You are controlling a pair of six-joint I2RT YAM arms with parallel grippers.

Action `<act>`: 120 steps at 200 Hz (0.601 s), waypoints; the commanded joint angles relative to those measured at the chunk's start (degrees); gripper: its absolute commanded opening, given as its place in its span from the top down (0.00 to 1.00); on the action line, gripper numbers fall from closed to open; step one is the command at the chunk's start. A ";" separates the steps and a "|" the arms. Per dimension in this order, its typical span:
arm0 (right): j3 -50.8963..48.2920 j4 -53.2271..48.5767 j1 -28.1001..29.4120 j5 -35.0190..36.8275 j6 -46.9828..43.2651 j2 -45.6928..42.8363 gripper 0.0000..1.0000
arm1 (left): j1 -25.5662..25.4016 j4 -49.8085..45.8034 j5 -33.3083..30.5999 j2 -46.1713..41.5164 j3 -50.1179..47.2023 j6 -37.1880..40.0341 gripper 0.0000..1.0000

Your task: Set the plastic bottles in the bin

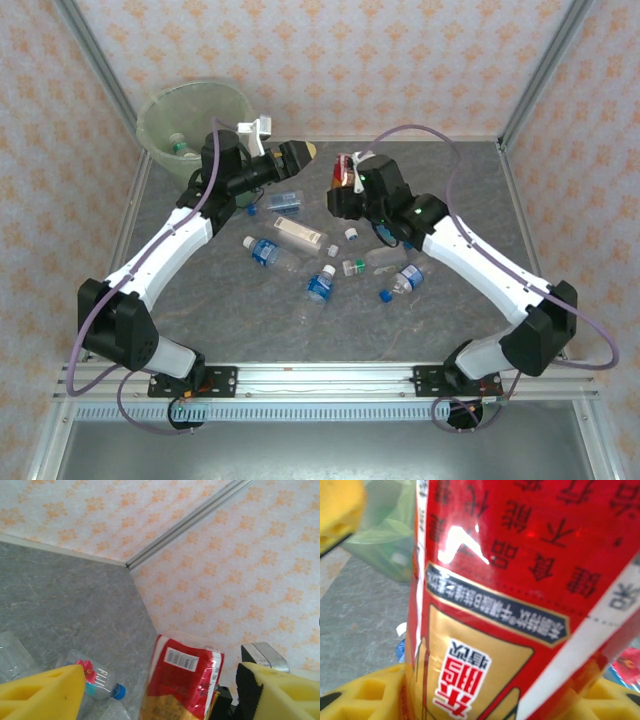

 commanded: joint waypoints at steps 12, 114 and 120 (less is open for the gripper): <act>4.69 0.15 1.27 -2.99 -3.02 3.14 0.45 | -0.69 4.84 5.22 -0.32 -0.93 0.01 0.22; 10.88 -0.88 3.09 -5.76 -3.46 6.90 0.45 | -1.44 4.49 8.22 1.34 -1.77 1.54 0.22; 10.97 -0.82 3.31 -5.74 -3.54 6.89 0.45 | -1.51 4.85 8.41 1.55 -1.70 1.37 0.23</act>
